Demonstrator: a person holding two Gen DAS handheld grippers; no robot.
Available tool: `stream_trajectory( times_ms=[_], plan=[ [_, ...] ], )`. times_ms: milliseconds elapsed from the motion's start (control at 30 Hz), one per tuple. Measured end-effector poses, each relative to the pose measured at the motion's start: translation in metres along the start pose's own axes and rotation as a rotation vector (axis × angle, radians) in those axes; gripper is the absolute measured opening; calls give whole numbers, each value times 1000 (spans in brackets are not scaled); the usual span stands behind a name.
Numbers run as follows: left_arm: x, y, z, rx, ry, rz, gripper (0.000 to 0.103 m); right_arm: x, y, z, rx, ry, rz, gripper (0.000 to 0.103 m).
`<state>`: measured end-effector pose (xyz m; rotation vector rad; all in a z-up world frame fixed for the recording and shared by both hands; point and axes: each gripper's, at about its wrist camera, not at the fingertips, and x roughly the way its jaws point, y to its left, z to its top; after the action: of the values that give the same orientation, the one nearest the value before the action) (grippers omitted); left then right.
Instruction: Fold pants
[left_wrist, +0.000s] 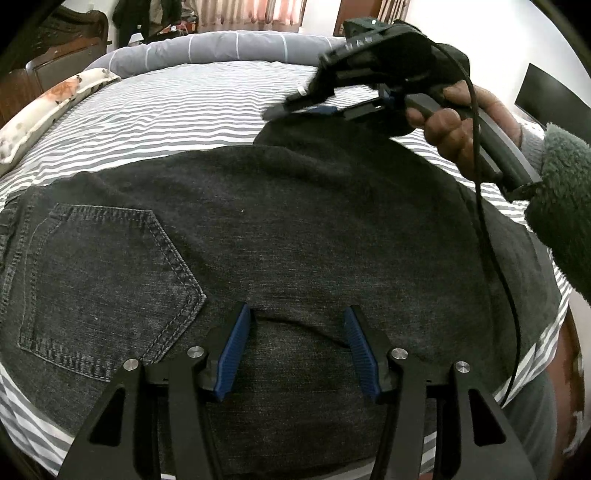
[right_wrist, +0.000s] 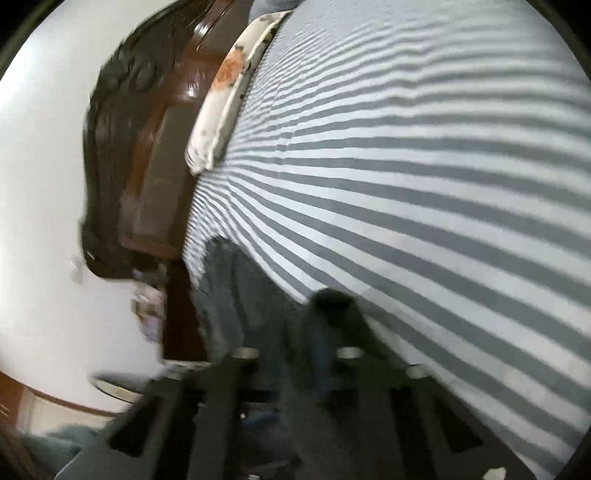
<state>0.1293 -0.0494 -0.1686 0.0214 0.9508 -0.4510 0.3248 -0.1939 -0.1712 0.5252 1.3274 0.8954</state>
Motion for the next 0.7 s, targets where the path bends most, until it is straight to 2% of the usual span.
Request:
stream_trajectory(
  times_ms=[167, 200, 333, 400, 433, 500, 600, 700],
  plan=[
    [-2, -2, -3, 2, -17, 2, 56, -19, 22, 2, -85, -110, -71, 4],
    [-2, -3, -4, 5, -19, 3, 57, -15, 21, 5, -89, -100, -96, 4],
    [-4, -7, -7, 10, -23, 10, 57, 4, -6, 13, -47, -67, -220, 4],
    [-5, -7, -7, 9, -23, 8, 57, 2, -14, 15, -39, -104, -227, 3],
    [-5, -7, -7, 12, -22, 8, 57, -3, -14, 17, -33, -142, -256, 5],
    [-6, -8, -7, 23, -17, 7, 57, -11, -14, 21, -2, -159, -292, 9],
    [-9, -7, -2, 26, 8, -7, 57, -37, 8, 12, -58, -209, -326, 9],
    [-18, -3, 5, 11, 4, 14, 57, -47, 30, -7, -103, -200, -315, 9]
  ],
)
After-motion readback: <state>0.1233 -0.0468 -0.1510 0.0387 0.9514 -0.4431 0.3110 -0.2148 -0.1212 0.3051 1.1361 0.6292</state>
